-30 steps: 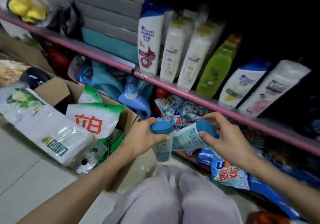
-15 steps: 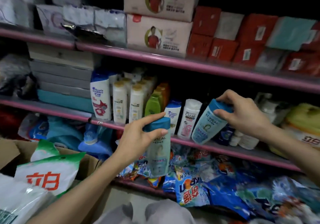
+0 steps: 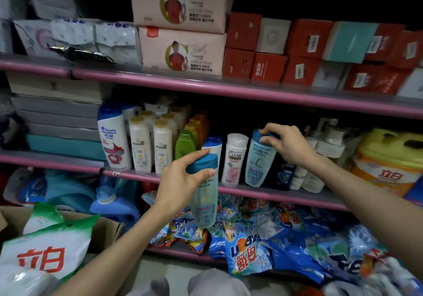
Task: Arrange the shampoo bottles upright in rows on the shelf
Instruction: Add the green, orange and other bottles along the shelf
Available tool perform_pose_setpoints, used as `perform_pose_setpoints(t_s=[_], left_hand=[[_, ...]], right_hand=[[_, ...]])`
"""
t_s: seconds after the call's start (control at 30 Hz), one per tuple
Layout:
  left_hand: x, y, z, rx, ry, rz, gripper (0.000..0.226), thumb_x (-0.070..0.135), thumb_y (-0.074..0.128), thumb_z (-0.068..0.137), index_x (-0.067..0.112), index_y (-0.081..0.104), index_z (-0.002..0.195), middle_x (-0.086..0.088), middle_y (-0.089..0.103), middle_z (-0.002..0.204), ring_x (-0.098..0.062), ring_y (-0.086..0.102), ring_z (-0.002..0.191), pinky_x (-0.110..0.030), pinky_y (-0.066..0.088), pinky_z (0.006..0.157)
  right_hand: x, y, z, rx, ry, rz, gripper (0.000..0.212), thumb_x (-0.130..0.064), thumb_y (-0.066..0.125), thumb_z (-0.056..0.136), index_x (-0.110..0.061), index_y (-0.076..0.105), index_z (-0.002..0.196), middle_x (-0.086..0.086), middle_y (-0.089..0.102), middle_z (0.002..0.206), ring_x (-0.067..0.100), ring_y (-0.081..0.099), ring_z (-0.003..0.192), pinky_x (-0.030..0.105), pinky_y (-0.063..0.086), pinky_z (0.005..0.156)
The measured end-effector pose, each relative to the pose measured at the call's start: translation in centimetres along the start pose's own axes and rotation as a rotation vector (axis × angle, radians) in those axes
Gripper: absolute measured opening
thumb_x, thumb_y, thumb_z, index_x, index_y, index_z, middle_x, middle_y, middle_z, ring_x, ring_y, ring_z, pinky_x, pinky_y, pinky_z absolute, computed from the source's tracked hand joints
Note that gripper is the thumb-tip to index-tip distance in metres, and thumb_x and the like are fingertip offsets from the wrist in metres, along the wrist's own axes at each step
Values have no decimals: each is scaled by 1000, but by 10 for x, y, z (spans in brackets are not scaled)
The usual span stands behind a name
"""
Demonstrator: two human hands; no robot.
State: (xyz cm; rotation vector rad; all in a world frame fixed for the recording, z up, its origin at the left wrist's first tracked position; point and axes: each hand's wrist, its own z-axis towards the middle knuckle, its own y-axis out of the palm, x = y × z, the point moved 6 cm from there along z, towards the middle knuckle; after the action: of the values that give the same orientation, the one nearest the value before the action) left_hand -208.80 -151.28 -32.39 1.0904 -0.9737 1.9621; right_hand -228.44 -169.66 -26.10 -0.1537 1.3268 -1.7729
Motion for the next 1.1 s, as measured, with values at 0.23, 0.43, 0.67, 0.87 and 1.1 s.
perform_pose_setpoints(t_s=[0.23,0.43,0.67,0.87,1.1], left_hand=[[0,-5,3,16,11,22,47,35,76,75,39,63,120,31,61,106,18,56,98,-6,49,78],[-3,-7,2,-7,4,32,49,33,76,76,37,62,122,20,64,114,12,58,102,-16,52,85],[-10,-6,2,-27,-6,46,49,32,77,75,38,62,122,20,64,114,14,57,102,-10,50,84],[-17,2,2,-42,-26,56,47,32,77,75,39,63,120,21,65,114,14,57,103,-11,50,86],[-4,12,2,-84,-57,8,53,34,79,73,45,58,121,23,62,111,15,57,98,-10,51,79]], right_hand=[[-2,3,2,26,-65,-10,14,-13,64,89,-6,69,99,2,71,106,16,65,100,29,49,86],[5,20,1,-29,-65,3,12,-15,65,89,-10,69,99,-2,71,105,15,65,100,27,50,85],[22,19,-4,38,-34,-18,10,-15,62,91,-12,67,99,0,68,117,17,62,112,21,41,86],[27,33,-16,135,-13,41,22,-16,66,88,-10,64,109,1,63,127,14,56,119,17,37,96],[20,23,-6,-22,45,-98,27,-25,61,91,-19,62,117,-2,55,137,22,50,128,29,39,99]])
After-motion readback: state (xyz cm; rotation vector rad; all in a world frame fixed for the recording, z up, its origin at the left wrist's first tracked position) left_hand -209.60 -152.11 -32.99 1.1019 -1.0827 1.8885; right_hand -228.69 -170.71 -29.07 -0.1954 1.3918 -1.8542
